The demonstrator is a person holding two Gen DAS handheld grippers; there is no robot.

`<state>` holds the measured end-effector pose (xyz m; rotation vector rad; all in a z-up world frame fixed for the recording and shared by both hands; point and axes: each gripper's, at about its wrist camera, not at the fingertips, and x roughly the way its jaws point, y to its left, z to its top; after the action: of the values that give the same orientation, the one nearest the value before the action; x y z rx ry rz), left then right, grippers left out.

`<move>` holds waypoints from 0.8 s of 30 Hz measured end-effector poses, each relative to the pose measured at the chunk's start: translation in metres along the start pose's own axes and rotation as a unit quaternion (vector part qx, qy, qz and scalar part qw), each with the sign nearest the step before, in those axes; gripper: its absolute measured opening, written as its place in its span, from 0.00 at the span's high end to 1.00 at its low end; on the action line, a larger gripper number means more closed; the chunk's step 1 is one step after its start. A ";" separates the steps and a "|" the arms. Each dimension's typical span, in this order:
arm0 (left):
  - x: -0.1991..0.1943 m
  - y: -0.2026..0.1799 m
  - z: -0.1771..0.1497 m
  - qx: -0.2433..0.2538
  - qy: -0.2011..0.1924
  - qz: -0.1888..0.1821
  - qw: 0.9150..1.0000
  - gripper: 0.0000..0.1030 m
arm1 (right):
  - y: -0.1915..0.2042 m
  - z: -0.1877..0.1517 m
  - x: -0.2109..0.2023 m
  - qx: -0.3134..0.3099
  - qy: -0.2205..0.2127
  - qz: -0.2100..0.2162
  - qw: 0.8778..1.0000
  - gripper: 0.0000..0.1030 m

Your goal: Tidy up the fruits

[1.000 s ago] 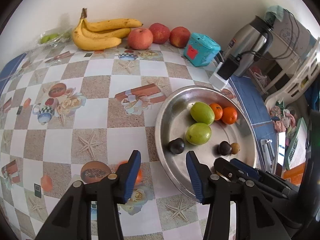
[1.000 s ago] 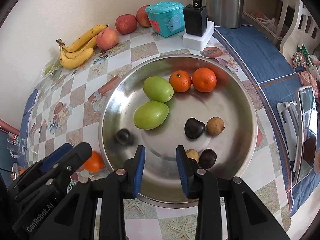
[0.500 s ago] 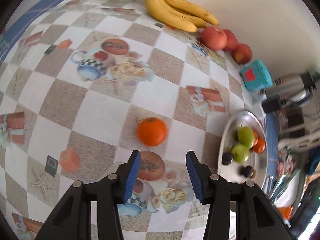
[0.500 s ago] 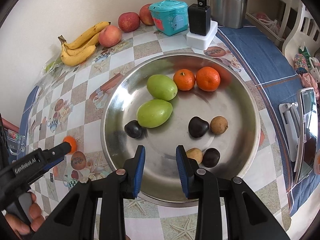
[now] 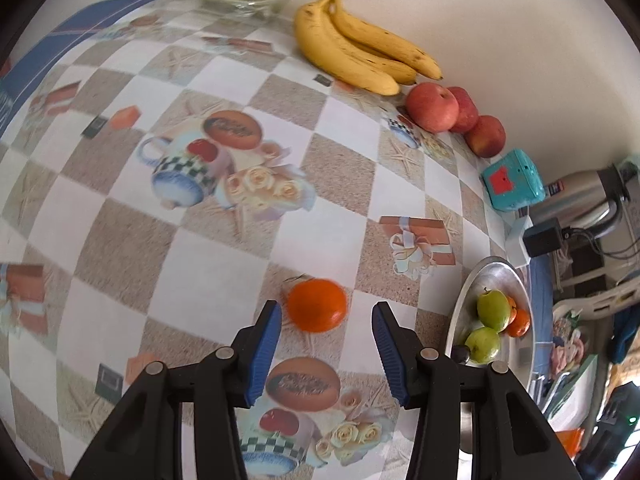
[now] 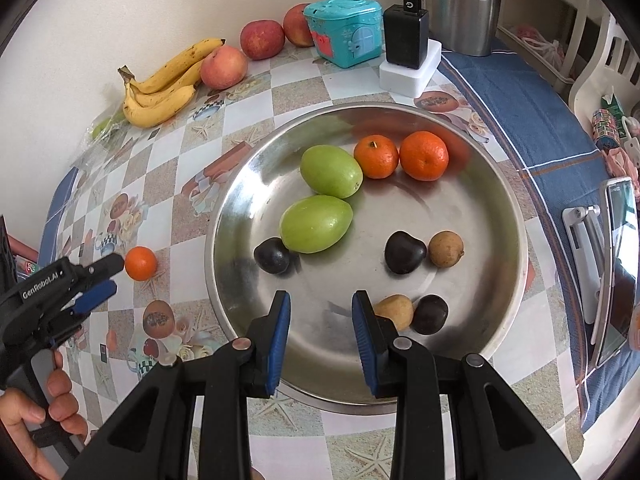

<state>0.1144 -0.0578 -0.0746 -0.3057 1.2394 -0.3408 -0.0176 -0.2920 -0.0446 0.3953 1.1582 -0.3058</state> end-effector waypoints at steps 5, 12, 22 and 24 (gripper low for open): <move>0.014 -0.004 0.000 0.022 0.008 0.017 1.000 0.52 | 0.001 0.000 0.002 -0.001 0.003 -0.003 1.000 0.68; 0.011 -0.005 -0.002 0.030 0.007 0.023 0.999 0.63 | 0.003 0.001 0.003 -0.005 0.004 -0.008 1.000 0.68; -0.007 -0.071 -0.025 0.129 0.007 -0.018 0.991 0.63 | -0.002 0.002 0.000 0.006 -0.003 -0.009 1.000 0.68; -0.005 -0.091 -0.037 0.162 0.016 -0.024 0.986 0.63 | -0.007 0.003 -0.002 0.015 -0.007 -0.008 1.000 0.68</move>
<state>0.0692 -0.1403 -0.0440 -0.0496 1.1873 -0.5827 -0.0185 -0.2993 -0.0423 0.4097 1.1450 -0.3405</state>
